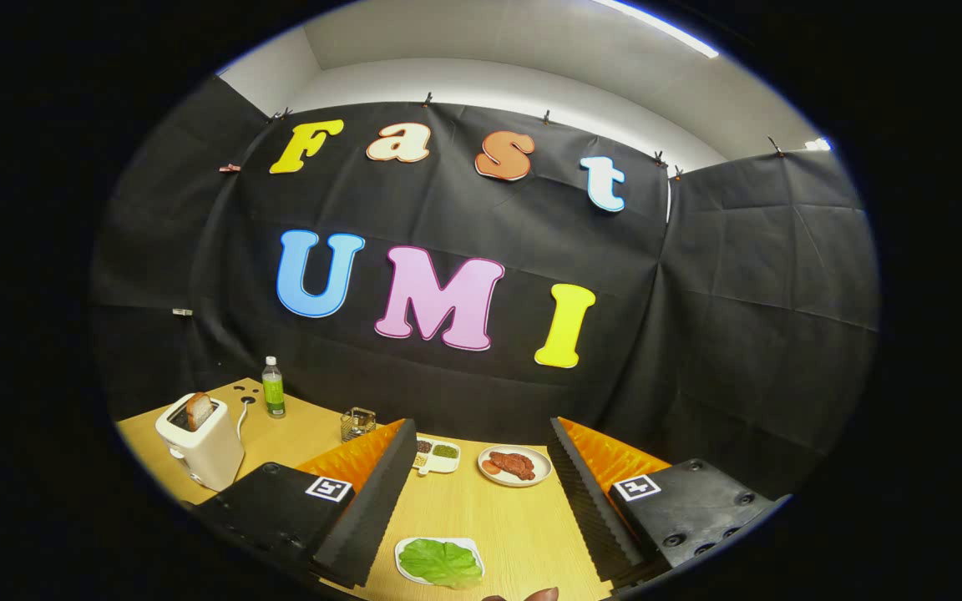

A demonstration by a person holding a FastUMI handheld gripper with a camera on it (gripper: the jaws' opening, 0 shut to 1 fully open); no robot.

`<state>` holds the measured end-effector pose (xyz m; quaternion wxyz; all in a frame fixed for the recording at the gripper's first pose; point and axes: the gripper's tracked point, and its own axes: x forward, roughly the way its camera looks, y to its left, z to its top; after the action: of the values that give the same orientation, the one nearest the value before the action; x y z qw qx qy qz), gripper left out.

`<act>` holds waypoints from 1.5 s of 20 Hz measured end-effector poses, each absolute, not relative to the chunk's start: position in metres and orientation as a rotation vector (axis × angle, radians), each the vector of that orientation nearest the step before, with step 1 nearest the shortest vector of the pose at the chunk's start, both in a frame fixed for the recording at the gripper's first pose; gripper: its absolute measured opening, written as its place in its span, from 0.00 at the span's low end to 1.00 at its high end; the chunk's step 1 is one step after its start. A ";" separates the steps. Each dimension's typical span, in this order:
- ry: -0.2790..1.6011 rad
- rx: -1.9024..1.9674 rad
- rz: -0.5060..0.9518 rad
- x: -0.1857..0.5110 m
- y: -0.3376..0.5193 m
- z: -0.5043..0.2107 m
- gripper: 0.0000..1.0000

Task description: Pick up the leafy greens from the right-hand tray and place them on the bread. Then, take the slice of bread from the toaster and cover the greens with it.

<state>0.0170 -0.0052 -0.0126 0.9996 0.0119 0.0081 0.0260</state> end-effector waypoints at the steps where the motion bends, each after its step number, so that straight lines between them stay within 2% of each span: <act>1: 0.019 0.016 0.060 0.018 -0.005 -0.014 0.97; 7: 0.141 0.009 0.177 0.034 0.006 -0.052 0.97; 14: 0.485 -0.050 0.418 0.031 0.032 -0.180 0.95; 17: 0.604 -0.081 0.503 0.023 0.037 -0.236 0.84; 19: 0.663 -0.089 0.540 0.021 0.041 -0.270 0.80; 24: 0.791 -0.098 0.592 0.031 0.049 -0.334 0.81; 30: 0.900 -0.116 0.669 0.039 0.068 -0.385 0.73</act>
<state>0.0387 0.0678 -0.3854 0.8454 -0.0548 0.4266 0.3169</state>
